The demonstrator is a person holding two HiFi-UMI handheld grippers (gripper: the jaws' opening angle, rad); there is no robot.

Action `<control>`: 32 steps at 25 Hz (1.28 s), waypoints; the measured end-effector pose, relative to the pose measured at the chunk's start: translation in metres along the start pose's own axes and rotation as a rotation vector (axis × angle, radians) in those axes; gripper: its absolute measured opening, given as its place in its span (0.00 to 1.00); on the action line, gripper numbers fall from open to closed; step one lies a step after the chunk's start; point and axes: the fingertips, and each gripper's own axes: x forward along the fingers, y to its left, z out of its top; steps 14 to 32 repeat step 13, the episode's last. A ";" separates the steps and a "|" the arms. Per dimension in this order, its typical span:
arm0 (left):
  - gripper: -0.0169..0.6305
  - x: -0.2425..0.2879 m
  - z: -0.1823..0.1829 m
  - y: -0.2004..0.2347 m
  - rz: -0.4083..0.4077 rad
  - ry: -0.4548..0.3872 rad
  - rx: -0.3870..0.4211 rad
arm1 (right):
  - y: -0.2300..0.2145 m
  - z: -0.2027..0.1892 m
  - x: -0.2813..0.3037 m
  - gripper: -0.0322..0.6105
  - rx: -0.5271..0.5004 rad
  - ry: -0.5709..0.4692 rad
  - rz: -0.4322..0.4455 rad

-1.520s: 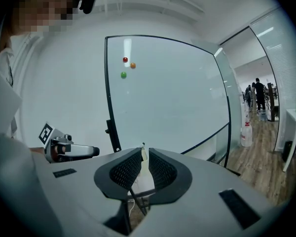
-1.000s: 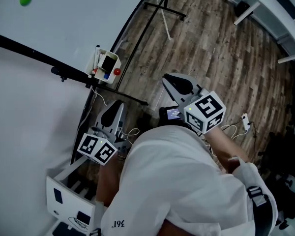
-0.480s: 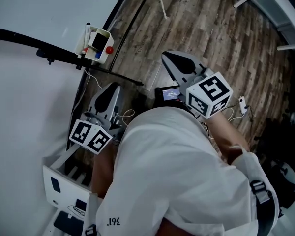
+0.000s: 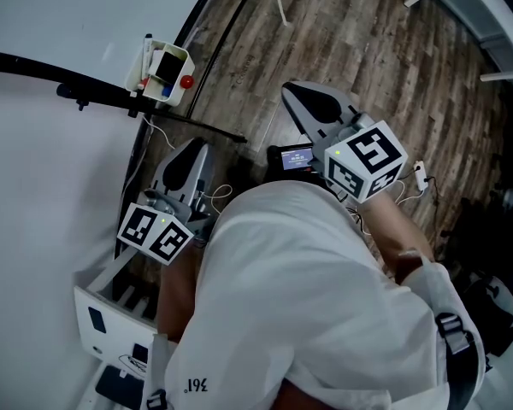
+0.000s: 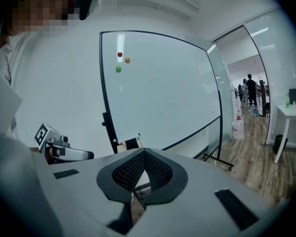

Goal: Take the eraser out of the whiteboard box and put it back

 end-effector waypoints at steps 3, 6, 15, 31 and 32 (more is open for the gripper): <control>0.13 0.002 0.000 0.001 -0.002 0.006 -0.004 | -0.002 0.000 0.000 0.09 0.001 0.001 -0.008; 0.13 0.003 -0.001 0.003 -0.005 0.012 -0.014 | -0.002 0.001 0.001 0.09 -0.001 0.001 -0.010; 0.13 0.003 -0.004 0.006 -0.008 0.022 -0.028 | -0.001 -0.001 0.002 0.09 -0.001 0.006 -0.016; 0.13 0.003 -0.004 0.006 -0.008 0.022 -0.028 | -0.001 -0.001 0.002 0.09 -0.001 0.006 -0.016; 0.13 0.003 -0.004 0.006 -0.008 0.022 -0.028 | -0.001 -0.001 0.002 0.09 -0.001 0.006 -0.016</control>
